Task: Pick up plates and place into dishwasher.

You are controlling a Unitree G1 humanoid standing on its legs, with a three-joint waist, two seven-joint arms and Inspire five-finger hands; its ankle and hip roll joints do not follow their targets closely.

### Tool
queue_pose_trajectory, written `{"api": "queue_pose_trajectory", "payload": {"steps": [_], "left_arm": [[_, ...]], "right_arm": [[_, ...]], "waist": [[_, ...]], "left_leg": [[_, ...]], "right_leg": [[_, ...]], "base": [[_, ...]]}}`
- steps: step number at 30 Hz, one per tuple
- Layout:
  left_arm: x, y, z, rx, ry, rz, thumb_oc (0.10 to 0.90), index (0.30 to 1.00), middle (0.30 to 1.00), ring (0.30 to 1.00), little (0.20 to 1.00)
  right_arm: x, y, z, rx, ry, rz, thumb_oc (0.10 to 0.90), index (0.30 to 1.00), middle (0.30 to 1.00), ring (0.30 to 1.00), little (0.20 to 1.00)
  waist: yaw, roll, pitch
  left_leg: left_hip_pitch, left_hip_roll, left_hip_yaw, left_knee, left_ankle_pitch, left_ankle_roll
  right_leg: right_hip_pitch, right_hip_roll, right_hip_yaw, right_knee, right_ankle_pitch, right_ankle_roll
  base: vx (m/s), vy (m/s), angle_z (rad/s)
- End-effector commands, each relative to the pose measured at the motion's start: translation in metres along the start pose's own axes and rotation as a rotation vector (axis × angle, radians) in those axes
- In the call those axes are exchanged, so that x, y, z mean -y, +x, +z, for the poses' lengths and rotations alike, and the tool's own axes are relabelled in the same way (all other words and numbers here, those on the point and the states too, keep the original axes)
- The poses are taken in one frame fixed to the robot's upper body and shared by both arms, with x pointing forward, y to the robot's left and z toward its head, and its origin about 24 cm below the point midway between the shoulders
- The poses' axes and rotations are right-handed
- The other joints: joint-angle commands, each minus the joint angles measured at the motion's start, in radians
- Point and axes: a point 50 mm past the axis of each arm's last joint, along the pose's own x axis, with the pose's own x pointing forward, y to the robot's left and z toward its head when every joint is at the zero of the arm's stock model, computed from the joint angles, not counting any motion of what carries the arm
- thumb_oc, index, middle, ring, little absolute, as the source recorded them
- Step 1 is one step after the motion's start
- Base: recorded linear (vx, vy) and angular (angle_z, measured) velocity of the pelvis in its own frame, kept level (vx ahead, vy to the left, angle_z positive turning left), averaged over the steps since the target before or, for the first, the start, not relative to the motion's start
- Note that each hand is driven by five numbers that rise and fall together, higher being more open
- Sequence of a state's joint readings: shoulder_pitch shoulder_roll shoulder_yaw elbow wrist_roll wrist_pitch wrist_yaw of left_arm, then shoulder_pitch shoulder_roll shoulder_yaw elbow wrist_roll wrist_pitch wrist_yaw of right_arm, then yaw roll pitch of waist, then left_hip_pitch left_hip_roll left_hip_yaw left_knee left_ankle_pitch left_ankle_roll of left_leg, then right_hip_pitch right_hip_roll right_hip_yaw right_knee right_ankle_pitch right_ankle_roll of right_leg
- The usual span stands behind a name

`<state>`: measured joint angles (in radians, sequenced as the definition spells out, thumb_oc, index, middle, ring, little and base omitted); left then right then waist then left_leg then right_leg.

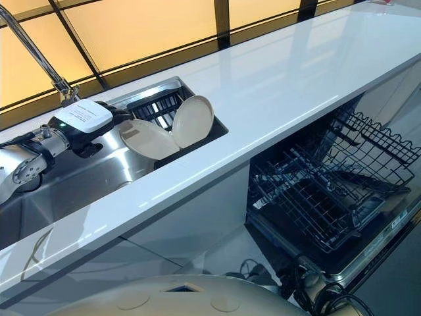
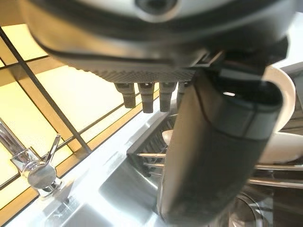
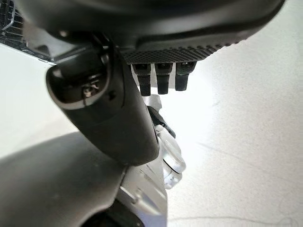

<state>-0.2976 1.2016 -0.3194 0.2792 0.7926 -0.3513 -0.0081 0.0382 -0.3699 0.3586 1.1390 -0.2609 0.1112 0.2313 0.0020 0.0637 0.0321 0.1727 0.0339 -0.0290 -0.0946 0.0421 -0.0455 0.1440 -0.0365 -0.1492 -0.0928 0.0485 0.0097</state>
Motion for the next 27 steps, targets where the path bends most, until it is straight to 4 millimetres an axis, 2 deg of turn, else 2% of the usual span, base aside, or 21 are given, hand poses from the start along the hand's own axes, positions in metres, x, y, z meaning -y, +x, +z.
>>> {"api": "queue_pose_trajectory", "payload": {"steps": [1,10,17,27], "left_arm": [[-0.066,-0.002,-0.044,-0.196,0.073,0.213,0.800,0.900,0.900,0.900,0.900],[-0.058,0.005,-0.039,-0.207,0.048,0.327,0.800,0.900,0.900,0.900,0.900],[-0.040,0.016,-0.028,-0.197,0.048,0.357,0.800,0.900,0.900,0.900,0.900],[-0.021,0.036,-0.011,-0.170,0.076,0.248,0.800,0.900,0.900,0.900,0.900]], "right_arm": [[0.016,-0.002,0.012,0.018,-0.046,-0.020,0.800,0.900,0.900,0.900,0.900],[0.016,-0.002,0.016,0.017,-0.045,-0.013,0.800,0.900,0.900,0.900,0.900],[0.014,-0.001,0.017,0.019,-0.043,-0.011,0.800,0.900,0.900,0.900,0.900],[0.016,-0.002,0.021,0.028,-0.052,-0.013,0.800,0.900,0.900,0.900,0.900]], "waist": [[0.007,0.001,0.003],[0.005,-0.004,-0.001],[-0.008,-0.009,0.001],[-0.029,-0.012,0.002]], "left_leg": [[0.004,-0.090,0.067,0.010,-0.076,0.079],[0.005,-0.092,0.067,0.007,-0.080,0.080],[0.009,-0.091,0.078,0.007,-0.083,0.081],[0.012,-0.089,0.096,0.007,-0.085,0.081]], "right_leg": [[0.011,0.002,0.004,0.069,-0.074,0.055],[0.012,0.002,0.002,0.068,-0.074,0.056],[0.013,0.005,0.010,0.066,-0.072,0.055],[0.011,0.011,0.026,0.064,-0.068,0.054]], "base": [[0.00,0.000,0.00],[0.00,0.000,0.00],[0.00,0.000,0.00],[0.00,-0.001,0.00]]}}
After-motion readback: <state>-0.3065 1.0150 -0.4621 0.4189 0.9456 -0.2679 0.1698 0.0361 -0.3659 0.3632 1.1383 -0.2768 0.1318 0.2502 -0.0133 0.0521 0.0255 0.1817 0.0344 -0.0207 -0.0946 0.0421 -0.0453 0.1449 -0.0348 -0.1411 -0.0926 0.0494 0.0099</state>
